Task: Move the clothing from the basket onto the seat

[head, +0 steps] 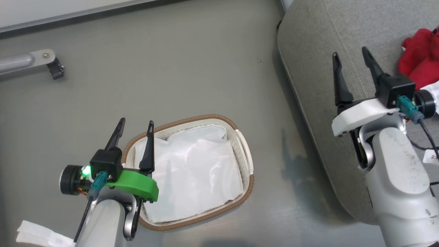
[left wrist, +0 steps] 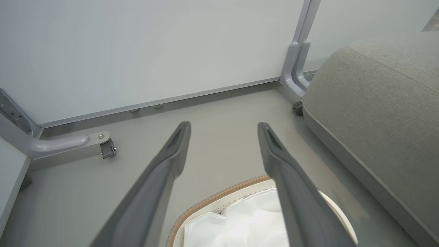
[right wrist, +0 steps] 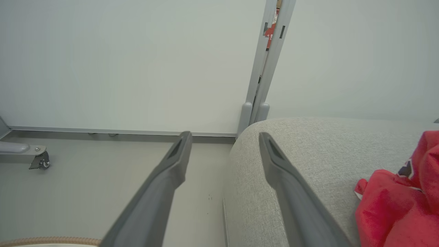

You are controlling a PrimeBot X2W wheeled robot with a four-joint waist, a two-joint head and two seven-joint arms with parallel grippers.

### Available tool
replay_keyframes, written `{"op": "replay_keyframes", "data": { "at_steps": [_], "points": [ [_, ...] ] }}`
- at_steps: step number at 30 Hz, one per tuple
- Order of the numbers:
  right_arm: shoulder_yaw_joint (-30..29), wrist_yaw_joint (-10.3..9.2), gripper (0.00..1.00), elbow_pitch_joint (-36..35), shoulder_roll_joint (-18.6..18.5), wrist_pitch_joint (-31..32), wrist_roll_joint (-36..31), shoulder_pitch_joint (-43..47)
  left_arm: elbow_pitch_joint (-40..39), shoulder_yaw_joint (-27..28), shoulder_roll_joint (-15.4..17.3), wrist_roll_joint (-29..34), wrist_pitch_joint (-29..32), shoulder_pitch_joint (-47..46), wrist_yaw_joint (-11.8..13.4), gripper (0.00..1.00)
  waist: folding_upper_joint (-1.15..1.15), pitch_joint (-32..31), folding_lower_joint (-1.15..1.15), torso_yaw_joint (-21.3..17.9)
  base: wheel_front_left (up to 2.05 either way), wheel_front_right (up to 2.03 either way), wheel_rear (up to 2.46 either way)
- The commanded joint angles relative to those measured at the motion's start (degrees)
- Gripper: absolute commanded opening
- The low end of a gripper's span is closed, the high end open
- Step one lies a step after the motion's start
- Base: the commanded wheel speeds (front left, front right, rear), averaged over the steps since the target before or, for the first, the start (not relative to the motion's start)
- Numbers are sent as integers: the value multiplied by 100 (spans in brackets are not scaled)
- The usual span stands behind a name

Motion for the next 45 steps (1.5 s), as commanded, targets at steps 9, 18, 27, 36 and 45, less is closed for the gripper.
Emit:
{"op": "replay_keyframes", "data": {
  "at_steps": [9,18,27,36,45],
  "points": [
    [412,-8,100,-4,184,-27,200,763,47,667,-148,75,0,512,202,100,0,-746,-1,753,0,0,0],
    [498,-8,100,45,232,-27,312,1432,83,942,-188,40,0,921,179,100,0,-1167,-1,1000,0,0,0],
    [541,-8,100,37,258,-27,452,1960,13,1060,-191,-441,0,1336,68,100,0,-1550,-1,1067,0,0,0],
    [636,-8,100,41,260,-27,619,2302,26,1037,-191,-668,0,1654,-7,100,0,-1826,-1,1076,0,0,0],
    [611,0,0,256,316,44,697,2447,289,1001,-227,-818,30,1610,-36,0,0,-1858,-1,1080,0,0,0]
  ]
}}
